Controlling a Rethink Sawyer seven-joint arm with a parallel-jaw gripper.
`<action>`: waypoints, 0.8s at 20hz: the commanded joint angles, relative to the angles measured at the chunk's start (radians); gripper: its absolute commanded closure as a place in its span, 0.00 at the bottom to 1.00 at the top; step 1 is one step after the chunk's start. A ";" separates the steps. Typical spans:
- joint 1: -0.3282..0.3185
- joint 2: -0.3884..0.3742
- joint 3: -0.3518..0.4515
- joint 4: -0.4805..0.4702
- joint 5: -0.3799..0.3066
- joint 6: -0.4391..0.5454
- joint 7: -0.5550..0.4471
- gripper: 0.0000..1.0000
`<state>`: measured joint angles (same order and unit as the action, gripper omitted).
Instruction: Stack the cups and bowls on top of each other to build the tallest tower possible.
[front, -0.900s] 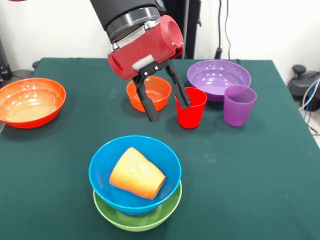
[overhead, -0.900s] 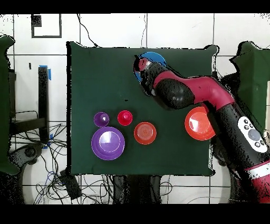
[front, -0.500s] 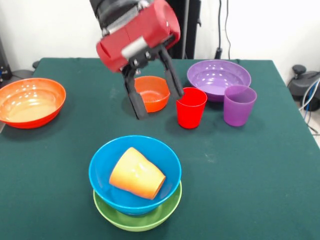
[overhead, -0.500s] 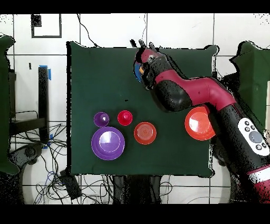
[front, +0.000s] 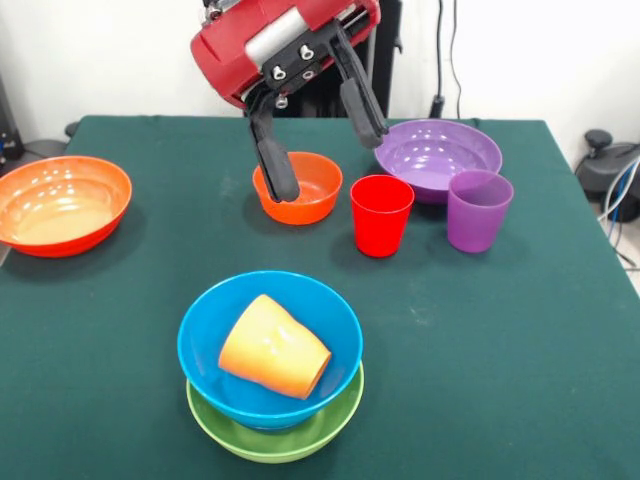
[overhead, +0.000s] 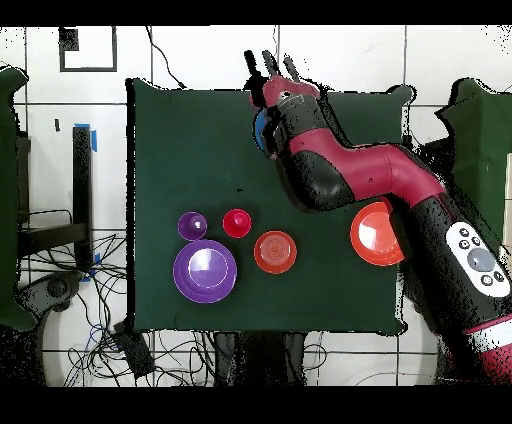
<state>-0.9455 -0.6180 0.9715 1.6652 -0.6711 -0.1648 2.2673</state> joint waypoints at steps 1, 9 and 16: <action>0.070 0.000 -0.139 0.023 0.009 0.062 0.062 0.00; 0.171 -0.020 -0.307 -0.011 0.058 0.046 0.068 0.00; 0.124 0.016 -0.278 0.021 0.035 0.006 0.068 0.00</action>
<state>-0.8255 -0.6327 0.7960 1.6655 -0.6223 -0.1648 2.2673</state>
